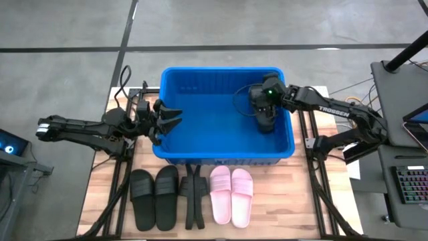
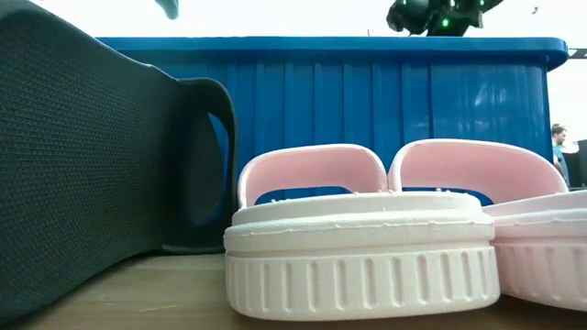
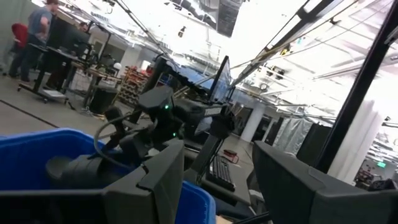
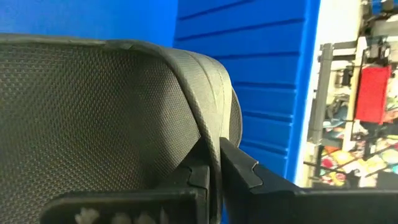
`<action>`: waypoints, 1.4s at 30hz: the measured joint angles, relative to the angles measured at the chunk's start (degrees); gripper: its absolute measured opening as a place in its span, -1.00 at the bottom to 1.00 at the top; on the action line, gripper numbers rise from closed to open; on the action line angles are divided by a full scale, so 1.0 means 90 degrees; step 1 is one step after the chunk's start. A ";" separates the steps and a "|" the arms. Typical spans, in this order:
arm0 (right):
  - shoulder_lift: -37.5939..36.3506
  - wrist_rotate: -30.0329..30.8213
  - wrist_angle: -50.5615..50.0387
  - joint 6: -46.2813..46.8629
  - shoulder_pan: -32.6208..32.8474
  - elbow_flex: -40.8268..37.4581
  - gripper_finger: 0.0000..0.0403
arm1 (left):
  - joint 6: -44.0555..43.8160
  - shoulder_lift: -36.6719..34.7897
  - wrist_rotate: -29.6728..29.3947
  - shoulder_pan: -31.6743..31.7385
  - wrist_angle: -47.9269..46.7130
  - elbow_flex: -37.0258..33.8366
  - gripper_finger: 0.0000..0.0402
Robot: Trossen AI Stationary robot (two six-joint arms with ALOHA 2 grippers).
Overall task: Pick and place slides into bin
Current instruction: Put the black slide into the blue bin
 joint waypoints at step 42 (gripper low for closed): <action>0.0845 -0.0113 0.0591 0.0677 -0.0750 -0.0802 -0.94 | -0.0002 0.0029 -0.0391 0.0000 0.0050 -0.0029 -0.12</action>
